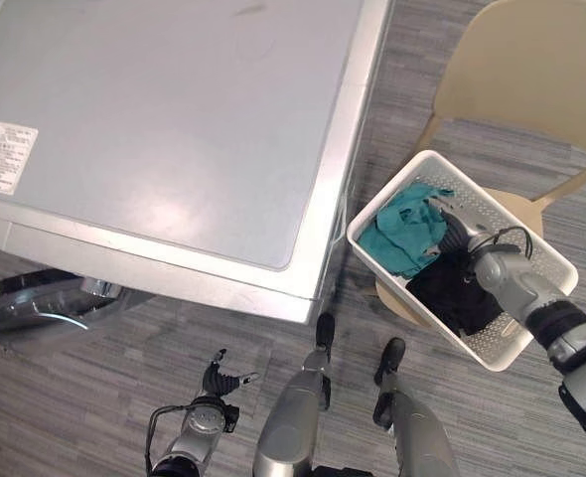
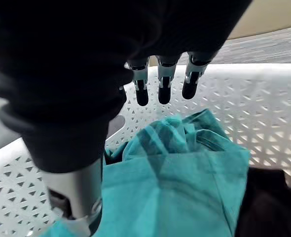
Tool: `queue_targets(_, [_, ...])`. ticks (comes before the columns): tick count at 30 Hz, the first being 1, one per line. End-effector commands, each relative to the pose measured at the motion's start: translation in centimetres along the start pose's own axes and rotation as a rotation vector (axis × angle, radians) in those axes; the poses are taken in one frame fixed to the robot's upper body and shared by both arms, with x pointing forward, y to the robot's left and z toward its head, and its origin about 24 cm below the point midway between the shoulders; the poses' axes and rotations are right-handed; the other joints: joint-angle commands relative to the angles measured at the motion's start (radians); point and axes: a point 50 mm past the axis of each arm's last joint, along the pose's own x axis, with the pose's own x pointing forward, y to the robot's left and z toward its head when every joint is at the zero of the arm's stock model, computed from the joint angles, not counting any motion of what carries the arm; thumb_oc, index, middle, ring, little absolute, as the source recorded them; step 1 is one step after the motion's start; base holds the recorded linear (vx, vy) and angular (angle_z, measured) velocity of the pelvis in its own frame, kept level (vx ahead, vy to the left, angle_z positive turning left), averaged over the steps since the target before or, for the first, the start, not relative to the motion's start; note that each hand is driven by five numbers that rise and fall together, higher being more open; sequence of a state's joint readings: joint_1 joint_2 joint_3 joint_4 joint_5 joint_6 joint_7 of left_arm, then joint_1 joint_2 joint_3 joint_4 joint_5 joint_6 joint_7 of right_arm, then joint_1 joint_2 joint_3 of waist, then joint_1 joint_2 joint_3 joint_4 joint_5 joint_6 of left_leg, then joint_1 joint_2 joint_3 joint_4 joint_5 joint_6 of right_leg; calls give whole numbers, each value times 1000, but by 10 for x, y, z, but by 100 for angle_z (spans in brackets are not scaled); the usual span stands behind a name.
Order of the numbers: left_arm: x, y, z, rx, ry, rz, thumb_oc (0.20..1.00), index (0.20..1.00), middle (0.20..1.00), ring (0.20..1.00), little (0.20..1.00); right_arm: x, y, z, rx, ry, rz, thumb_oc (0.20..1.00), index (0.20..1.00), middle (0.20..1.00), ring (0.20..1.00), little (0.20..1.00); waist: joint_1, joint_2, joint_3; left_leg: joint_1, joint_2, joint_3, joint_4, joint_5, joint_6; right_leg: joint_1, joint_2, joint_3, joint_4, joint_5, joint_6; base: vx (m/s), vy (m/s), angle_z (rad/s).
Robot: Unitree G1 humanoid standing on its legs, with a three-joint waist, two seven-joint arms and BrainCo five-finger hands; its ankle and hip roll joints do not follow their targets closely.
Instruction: Grab the laundry basket,head to the washer,open it,put in the laundry and shut it.
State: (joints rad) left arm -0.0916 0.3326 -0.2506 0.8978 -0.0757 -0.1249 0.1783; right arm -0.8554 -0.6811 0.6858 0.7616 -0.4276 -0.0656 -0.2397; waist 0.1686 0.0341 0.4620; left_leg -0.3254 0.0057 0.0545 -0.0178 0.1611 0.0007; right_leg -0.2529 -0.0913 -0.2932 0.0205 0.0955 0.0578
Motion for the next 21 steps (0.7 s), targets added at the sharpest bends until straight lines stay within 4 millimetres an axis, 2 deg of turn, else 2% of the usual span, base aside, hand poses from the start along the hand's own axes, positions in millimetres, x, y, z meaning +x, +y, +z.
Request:
queue_targets(1, [1, 8, 7, -3, -45, 36, 1000, 1000, 1000, 1000, 1000, 7, -19, -1, -89, -5, -89, 1000, 1000, 1000, 1000, 1000, 5, -36, -27, -49, 17, -17, 76, -71, -57, -65, -50, 29, 64, -76, 68, -15, -6, 33])
queue_targets(4, [6, 6, 25, -2, -103, 34, 1000, 1000, 1000, 1000, 1000, 15, -26, -14, -165, 89, -97, 1000, 1000, 1000, 1000, 1000, 24, -25, 0, -102, 5, -39, 67, -49, -66, -109, -55, 7, 71, -75, 70, -27, -15, 24])
queue_targets(6, [9, 5, 35, -5, -128, 33, 1000, 1000, 1000, 1000, 1000, 15, -20, -25, -176, 173, -66, 1000, 1000, 1000, 1000, 1000, 32, -15, 11, -119, 0, -48, 59, -35, -69, -122, -58, -6, 74, -73, 70, -36, -19, 29])
queue_targets(7, [11, 4, 42, -6, -143, 32, 1000, 1000, 1000, 1000, 1000, 11, -8, -32, -176, 222, -17, 1000, 1000, 1000, 1000, 1000, 38, -6, 15, -120, -5, -59, 45, -25, -72, -122, -58, -16, 73, -75, 71, -18, -15, 30])
queue_targets(8, [11, 4, 42, -6, -143, 32, 1000, 1000, 1000, 1000, 1000, 11, -8, -32, -176, 222, -17, 1000, 1000, 1000, 1000, 1000, 38, -6, 15, -120, -5, -59, 45, -25, -73, -122, -58, -16, 72, -75, 71, -6, -25, 31])
queue_targets(9, [12, 4, 44, -3, -146, 35, 1000, 1000, 1000, 1000, 1000, 11, -3, -29, -170, 220, -2, 376, 376, 376, 376, 376, 38, -4, 15, -119, -6, -64, 38, -21, -74, -121, -58, -20, 72, -77, 70, 0, -29, 24])
queue_targets(10, [12, 4, 45, 2, -148, 33, 1000, 1000, 1000, 1000, 1000, 10, 3, -26, -150, 216, 13, 200, 200, 200, 200, 200, 38, -3, 15, -116, -7, -69, 33, -18, -76, -117, -59, -24, 71, -78, 70, 8, -46, 15])
queue_targets(11, [13, 2, 47, 5, -151, 30, 1000, 1000, 1000, 1000, 1000, 8, 11, -24, -108, 215, 20, 200, 200, 200, 200, 200, 35, -3, 10, -107, -10, -75, 21, -16, -76, -108, -60, -29, 70, -80, 71, 8, -37, 7])
queue_targets(16, [14, -1, 50, -3, -154, 25, 1000, 1000, 1000, 1000, 1000, 3, 12, -22, -9, 200, -15, 200, 200, 200, 200, 200, 21, -7, 6, -81, -14, -74, 8, -21, -75, -90, -60, -26, 65, -79, 74, -16, 5, 4])
queue_targets(19, [13, -2, 50, -21, -153, 24, 1000, 1000, 1000, 1000, 1000, 0, 8, -15, 84, 164, -69, 200, 200, 200, 200, 200, 5, -16, -2, -57, -12, -66, 9, -33, -71, -74, -60, -14, 61, -76, 76, -11, 13, -6])
queue_targets(20, [12, -2, 50, -35, -154, 23, 1000, 1000, 1000, 1000, 1000, -3, 2, -9, 168, 133, -127, 200, 200, 200, 200, 200, -7, -21, -9, -42, -11, -58, 14, -44, -67, -62, -61, -5, 57, -74, 78, -7, 18, -11])
queue_targets(21, [12, -3, 50, -35, -154, 23, 1000, 1000, 1000, 1000, 1000, -3, 2, -9, 168, 134, -127, 200, 200, 200, 200, 200, -6, -21, -9, -42, -11, -58, 14, -44, -67, -62, -61, -5, 57, -74, 78, -7, 19, -5])
